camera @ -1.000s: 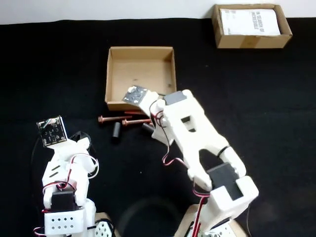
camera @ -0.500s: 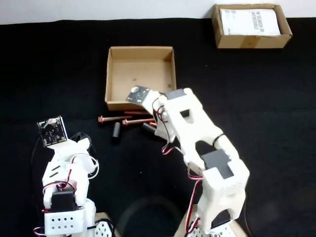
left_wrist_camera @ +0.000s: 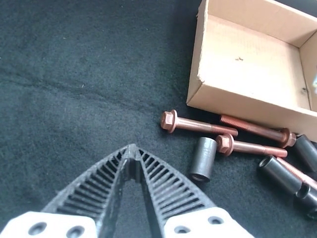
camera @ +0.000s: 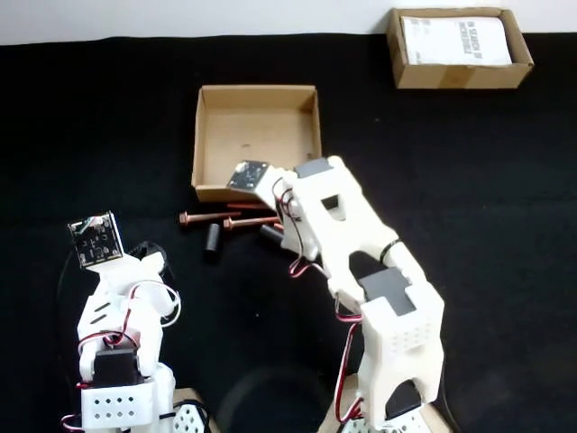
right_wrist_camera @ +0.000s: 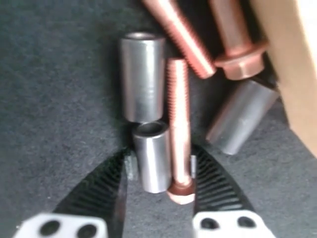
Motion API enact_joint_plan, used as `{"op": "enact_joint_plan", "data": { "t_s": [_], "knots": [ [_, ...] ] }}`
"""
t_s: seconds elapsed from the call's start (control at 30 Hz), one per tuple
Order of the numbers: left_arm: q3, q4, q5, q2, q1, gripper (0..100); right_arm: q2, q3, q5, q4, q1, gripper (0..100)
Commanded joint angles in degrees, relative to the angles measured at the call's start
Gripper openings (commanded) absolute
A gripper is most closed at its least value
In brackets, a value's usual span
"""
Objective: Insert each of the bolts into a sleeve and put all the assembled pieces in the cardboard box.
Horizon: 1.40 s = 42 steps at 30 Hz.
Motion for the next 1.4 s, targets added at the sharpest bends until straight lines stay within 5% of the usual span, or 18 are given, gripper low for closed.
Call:
{"op": "enact_joint_plan", "data": {
  "t_s": [0.0, 0.2, 0.4, 1.37],
  "knots": [
    [0.92, 0.18, -0.35, -0.57, -0.4, 1, -0.04, -5.14, 0.44, 2.33, 0.22, 3.3],
    [0.92, 0.18, -0.35, -0.57, -0.4, 1, 0.22, -19.3, 0.44, 20.18, -1.1, 18.7],
    [0.92, 0.18, -0.35, -0.57, -0.4, 1, 0.22, -25.36, 0.26, 25.98, -2.07, 19.7],
    [0.92, 0.18, -0.35, -0.57, -0.4, 1, 7.08, -15.69, 0.09, 18.59, -4.97, 19.7]
  ]
}}
